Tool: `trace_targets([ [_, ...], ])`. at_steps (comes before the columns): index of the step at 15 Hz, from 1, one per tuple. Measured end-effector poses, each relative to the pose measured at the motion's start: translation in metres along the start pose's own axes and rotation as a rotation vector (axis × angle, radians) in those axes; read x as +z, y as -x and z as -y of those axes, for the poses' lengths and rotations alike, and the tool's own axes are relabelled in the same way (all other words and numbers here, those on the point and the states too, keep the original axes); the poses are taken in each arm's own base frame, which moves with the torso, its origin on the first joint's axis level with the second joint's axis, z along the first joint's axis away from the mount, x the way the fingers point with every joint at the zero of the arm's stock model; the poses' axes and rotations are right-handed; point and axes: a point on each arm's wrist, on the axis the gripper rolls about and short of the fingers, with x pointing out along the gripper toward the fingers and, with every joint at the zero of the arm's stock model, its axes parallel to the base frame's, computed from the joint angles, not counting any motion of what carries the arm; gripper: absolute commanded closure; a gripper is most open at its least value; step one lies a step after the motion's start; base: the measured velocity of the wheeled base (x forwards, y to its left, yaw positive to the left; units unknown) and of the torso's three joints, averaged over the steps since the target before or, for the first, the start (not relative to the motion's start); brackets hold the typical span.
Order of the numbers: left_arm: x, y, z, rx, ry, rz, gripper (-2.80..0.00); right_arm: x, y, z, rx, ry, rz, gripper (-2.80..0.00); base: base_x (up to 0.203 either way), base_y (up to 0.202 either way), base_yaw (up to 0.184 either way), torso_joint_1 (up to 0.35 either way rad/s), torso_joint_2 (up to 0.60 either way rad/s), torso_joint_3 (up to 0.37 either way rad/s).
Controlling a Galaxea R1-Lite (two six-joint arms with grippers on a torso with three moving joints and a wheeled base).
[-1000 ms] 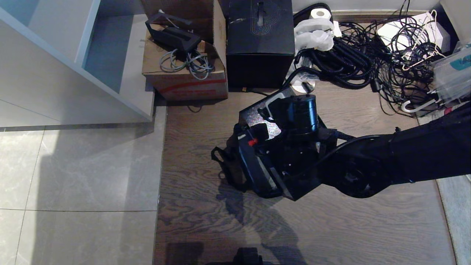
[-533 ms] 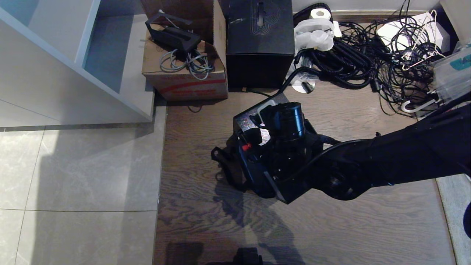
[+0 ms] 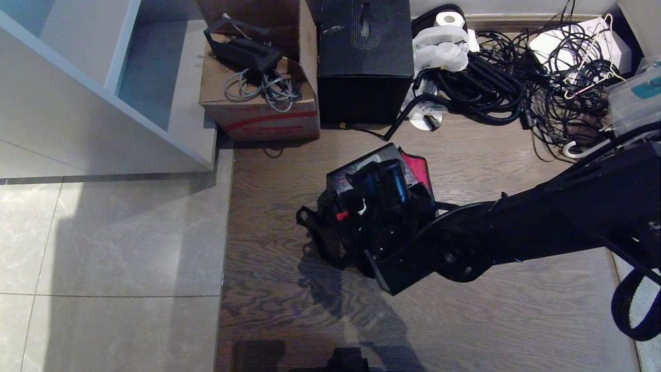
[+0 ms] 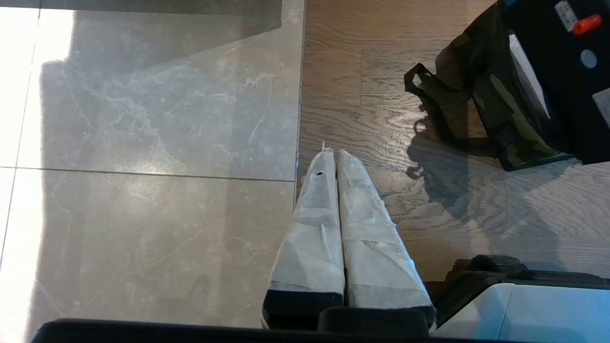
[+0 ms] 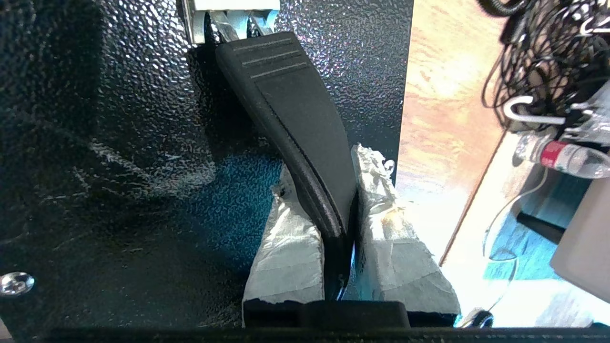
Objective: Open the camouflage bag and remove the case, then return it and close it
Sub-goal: Place the black box back
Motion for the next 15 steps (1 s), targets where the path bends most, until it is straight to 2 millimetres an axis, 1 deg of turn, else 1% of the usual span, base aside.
trace_targets([
  [4, 0.000, 0.000, 0.000, 0.000, 0.000, -0.001, 0.00, -0.003, -0.008, -0.007, -0.005, -0.005, -0.012, 0.00, 0.000, 0.000, 0.000, 0.000, 0.00, 0.000],
  [12, 0.000, 0.000, 0.000, 0.000, 0.000, 0.000, 0.00, -0.006, -0.025, -0.001, -0.053, -0.013, -0.043, 0.00, 0.000, 0.000, 0.000, 0.000, 0.00, 0.000],
  [15, 0.000, 0.000, 0.000, 0.000, 0.000, -0.001, 0.00, -0.005, -0.030, -0.004, -0.059, -0.017, -0.046, 0.00, 0.000, 0.000, 0.000, 0.000, 0.00, 0.000],
])
